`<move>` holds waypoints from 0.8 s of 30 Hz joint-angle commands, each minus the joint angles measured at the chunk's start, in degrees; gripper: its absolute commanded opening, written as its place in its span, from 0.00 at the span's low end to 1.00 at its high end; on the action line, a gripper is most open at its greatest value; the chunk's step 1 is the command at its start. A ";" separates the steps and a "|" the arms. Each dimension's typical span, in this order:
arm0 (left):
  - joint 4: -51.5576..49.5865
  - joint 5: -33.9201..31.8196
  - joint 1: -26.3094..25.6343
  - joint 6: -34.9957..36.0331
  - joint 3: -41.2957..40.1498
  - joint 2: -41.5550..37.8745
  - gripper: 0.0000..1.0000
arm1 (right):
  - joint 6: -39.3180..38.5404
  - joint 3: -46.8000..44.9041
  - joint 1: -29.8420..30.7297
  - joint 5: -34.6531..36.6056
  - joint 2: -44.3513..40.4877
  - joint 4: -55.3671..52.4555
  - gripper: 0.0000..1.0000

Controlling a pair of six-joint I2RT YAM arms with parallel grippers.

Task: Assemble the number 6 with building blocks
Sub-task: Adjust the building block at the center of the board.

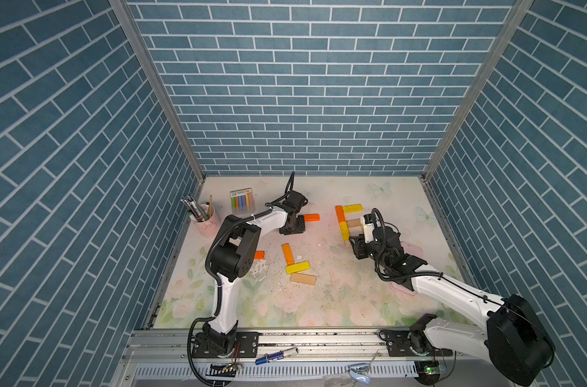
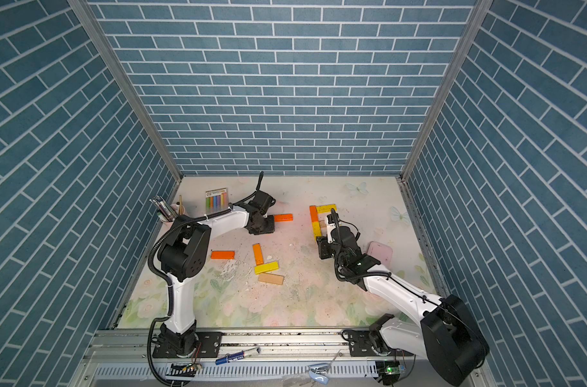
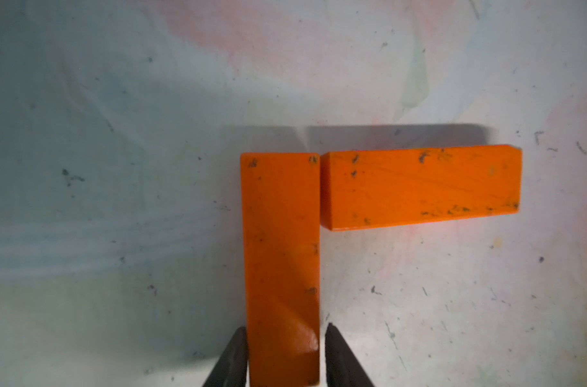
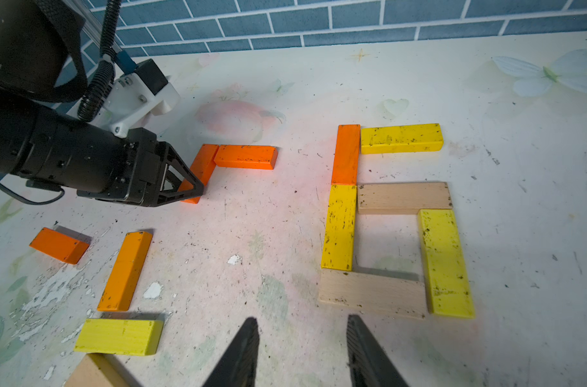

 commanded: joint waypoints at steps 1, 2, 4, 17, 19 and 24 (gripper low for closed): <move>-2.47 -0.72 -0.27 -1.05 1.15 1.83 0.40 | -1.40 0.22 0.05 -0.24 -0.05 -1.05 0.45; -2.52 -0.72 -0.29 -1.01 1.26 1.84 0.40 | -1.42 0.25 0.01 -0.21 0.09 -1.04 0.44; -2.45 -0.72 -0.25 -1.05 1.20 1.85 0.40 | -1.39 0.27 0.01 -0.34 0.05 -1.05 0.45; -3.04 -0.68 -0.36 -0.62 1.22 -0.97 0.49 | -1.52 0.49 0.05 -0.34 0.48 -1.09 0.45; -3.17 -0.94 -0.27 -0.15 0.70 -2.76 0.54 | -1.59 0.55 0.01 -0.43 0.63 -1.10 0.47; -4.33 -1.59 0.08 0.43 -1.63 -8.46 0.64 | -1.86 0.68 0.01 -1.02 0.92 -1.05 0.52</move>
